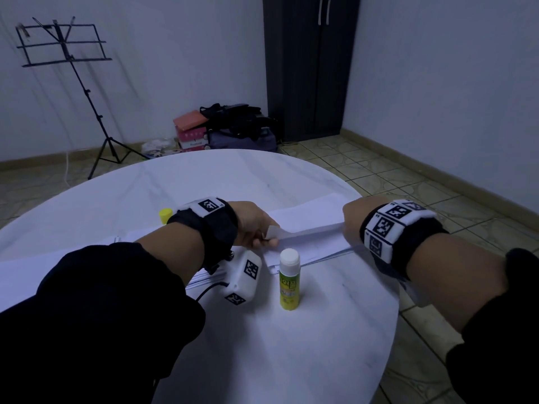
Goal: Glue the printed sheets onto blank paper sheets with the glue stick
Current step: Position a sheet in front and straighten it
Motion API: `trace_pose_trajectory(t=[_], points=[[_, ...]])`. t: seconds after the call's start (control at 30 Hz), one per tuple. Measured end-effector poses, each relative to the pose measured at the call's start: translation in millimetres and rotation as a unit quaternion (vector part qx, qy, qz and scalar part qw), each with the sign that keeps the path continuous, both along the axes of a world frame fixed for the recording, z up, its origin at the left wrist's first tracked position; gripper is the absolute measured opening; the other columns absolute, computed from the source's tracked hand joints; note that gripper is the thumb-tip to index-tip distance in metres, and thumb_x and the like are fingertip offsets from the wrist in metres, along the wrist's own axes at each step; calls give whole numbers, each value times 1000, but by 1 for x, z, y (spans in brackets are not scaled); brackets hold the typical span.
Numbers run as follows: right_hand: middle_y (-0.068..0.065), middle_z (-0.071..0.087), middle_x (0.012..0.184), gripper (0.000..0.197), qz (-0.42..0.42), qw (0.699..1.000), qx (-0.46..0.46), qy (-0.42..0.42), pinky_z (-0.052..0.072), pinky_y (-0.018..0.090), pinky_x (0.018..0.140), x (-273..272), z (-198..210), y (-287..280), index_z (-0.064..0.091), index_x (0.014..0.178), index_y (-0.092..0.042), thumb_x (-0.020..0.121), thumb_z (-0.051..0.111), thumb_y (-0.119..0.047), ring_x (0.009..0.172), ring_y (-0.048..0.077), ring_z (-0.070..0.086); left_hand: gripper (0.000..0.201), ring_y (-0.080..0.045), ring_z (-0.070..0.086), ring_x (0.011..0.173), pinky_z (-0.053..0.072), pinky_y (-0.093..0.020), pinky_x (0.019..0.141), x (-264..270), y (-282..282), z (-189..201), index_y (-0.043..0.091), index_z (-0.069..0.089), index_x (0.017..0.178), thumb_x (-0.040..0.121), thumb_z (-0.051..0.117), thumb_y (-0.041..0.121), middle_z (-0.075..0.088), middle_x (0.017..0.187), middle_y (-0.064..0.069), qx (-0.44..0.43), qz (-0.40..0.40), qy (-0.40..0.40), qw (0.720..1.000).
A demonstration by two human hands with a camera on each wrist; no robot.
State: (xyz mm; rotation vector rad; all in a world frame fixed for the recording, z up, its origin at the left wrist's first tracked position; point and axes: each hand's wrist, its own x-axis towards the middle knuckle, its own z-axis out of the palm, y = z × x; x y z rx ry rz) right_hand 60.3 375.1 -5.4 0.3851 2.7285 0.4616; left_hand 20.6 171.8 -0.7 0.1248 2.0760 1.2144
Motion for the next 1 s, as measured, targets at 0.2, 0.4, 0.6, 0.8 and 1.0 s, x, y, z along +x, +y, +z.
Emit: trace_pose_trajectory(t=[0.2, 0.4, 0.6, 0.8, 1.0], points=[[12, 57, 114, 31, -74, 980, -44, 181, 47, 46, 90, -1, -5, 5, 52, 116, -10, 85, 50, -12, 104, 36, 57, 21, -19, 49, 56, 32, -13, 37, -1, 0, -4, 0, 60, 83, 89, 44, -12, 60, 49, -10, 22, 25, -12, 999], [14, 56, 119, 52, -159, 920, -222, 282, 42, 36, 79, 28, 18, 9, 38, 125, -4, 92, 51, -42, 97, 30, 56, 13, -21, 48, 64, 33, -13, 36, -4, 1, -7, 0, 58, 90, 91, 47, -7, 60, 45, -8, 29, 40, -26, 998], [7, 57, 100, 32, -63, 967, -241, 46, 37, 24, 65, 27, 7, 2, 59, 103, -17, 93, 49, -45, 89, 20, 48, 13, -18, 53, 60, 32, -13, 37, 1, 3, -5, 1, 56, 97, 91, 47, -6, 62, 53, -8, 27, 55, -9, 998], [9, 52, 130, 40, 11, 988, -152, -34, 41, 30, 84, 38, -4, -15, 49, 127, -9, 92, 51, -30, 115, 26, 52, 40, -12, 65, 47, 30, -16, 39, 8, -13, 11, 12, 51, 118, 87, 44, -12, 54, 98, -8, 88, 126, 56, 987], [8, 54, 118, 44, -29, 989, -138, 41, 45, 38, 87, 53, 5, -27, 57, 111, -20, 73, 71, -37, 109, 33, 57, 52, -11, 66, 51, 33, -19, 41, 31, -67, 20, 11, 42, 137, 90, 43, -11, 55, 95, -5, 97, 178, 114, 973]])
